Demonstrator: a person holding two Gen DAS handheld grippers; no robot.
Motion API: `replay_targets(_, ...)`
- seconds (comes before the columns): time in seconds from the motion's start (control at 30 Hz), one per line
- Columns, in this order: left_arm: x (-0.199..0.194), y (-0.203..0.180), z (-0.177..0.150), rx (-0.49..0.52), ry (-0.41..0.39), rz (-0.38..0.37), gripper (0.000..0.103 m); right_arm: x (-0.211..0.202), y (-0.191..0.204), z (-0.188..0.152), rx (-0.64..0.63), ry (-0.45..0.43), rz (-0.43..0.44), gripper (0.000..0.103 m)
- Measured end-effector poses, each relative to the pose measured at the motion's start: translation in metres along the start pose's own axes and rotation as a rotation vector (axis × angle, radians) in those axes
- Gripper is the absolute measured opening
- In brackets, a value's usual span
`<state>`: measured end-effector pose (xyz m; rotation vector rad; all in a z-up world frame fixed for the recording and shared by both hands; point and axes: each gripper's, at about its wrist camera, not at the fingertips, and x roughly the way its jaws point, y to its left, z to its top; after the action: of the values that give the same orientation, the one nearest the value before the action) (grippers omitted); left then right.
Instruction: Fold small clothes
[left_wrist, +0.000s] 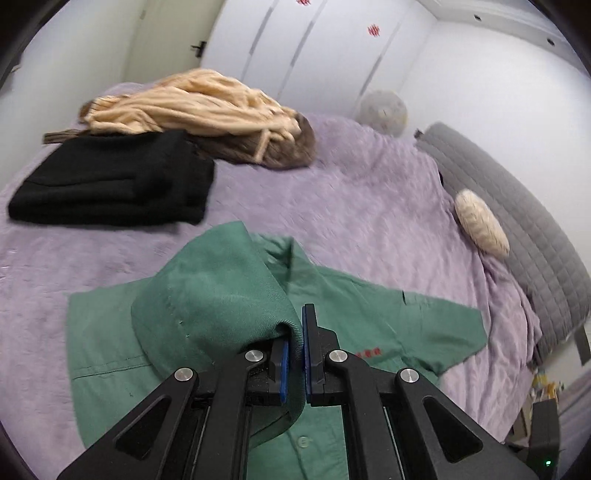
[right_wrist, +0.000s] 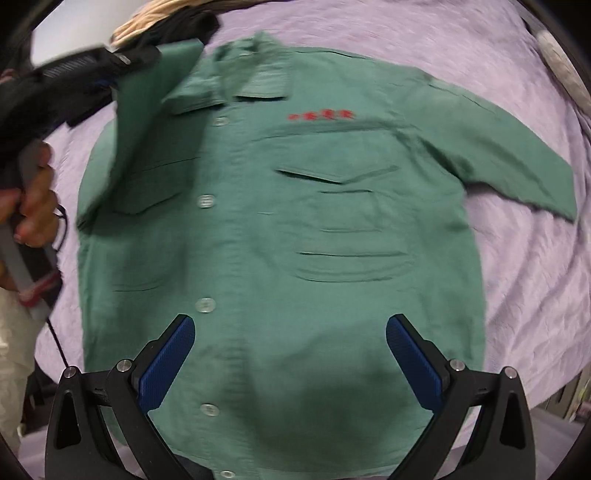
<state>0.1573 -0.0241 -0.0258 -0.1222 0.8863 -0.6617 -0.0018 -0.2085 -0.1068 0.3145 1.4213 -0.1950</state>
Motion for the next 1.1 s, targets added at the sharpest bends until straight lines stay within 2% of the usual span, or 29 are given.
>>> replay_targets(0.07, 0.040, -0.030, -0.018, 0.053, 0.082, 0.026, 0.007, 0.004, -0.022, -0.001, 0.041, 0.009, -0.011, 0.103)
replay_targets(0.17, 0.098, -0.053, -0.047, 0.125, 0.221, 0.072, 0.007, 0.011, -0.047, -0.002, 0.085, 0.021, -0.018, 0.103)
replay_targets(0.27, 0.127, -0.067, -0.073, 0.199, 0.309, 0.139, 0.009, 0.015, -0.061, -0.001, 0.106, 0.026, -0.024, 0.103)
replay_targets(0.33, 0.128, -0.068, -0.084, 0.228, 0.321, 0.170, 0.028, 0.016, -0.063, 0.003, 0.112, 0.022, -0.027, 0.103)
replay_targets(0.4, 0.123, -0.069, -0.088, 0.230, 0.309, 0.175, 0.088, 0.016, -0.061, 0.009, 0.109, 0.012, -0.030, 0.103)
replay_targets(0.43, 0.117, -0.071, -0.087, 0.240, 0.285, 0.198, 0.095, 0.015, -0.059, 0.014, 0.104, 0.003, -0.033, 0.103)
replay_targets(0.53, 0.094, -0.072, -0.082, 0.295, 0.247, 0.235, 0.095, 0.014, -0.043, 0.032, 0.058, -0.040, -0.045, 0.103)
replay_targets(0.63, 0.062, -0.051, -0.076, 0.260, 0.227, 0.229, 0.095, 0.015, -0.022, 0.051, -0.024, -0.087, -0.052, 0.103)
replay_targets(0.67, 0.049, -0.037, -0.072, 0.231, 0.205, 0.253, 0.095, 0.017, -0.009, 0.059, -0.064, -0.103, -0.054, 0.103)
replay_targets(0.77, 0.016, 0.006, -0.069, 0.144, 0.144, 0.397, 0.095, 0.027, 0.035, 0.079, -0.196, -0.150, -0.072, 0.103)
replay_targets(0.83, 0.000, 0.043, -0.073, 0.055, 0.134, 0.473, 0.095, 0.036, 0.069, 0.091, -0.293, -0.181, -0.081, 0.103)
replay_targets(0.93, -0.006, 0.094, -0.086, -0.065, 0.182, 0.555, 0.095, 0.058, 0.110, 0.099, -0.426, -0.206, -0.124, 0.103)
replay_targets(1.03, 0.003, 0.128, -0.105, -0.134, 0.235, 0.624, 0.095, 0.093, 0.146, 0.104, -0.567, -0.222, -0.236, 0.103)
replay_targets(1.1, 0.011, 0.141, -0.116, -0.166, 0.264, 0.632, 0.095, 0.112, 0.158, 0.110, -0.634, -0.242, -0.322, 0.102)
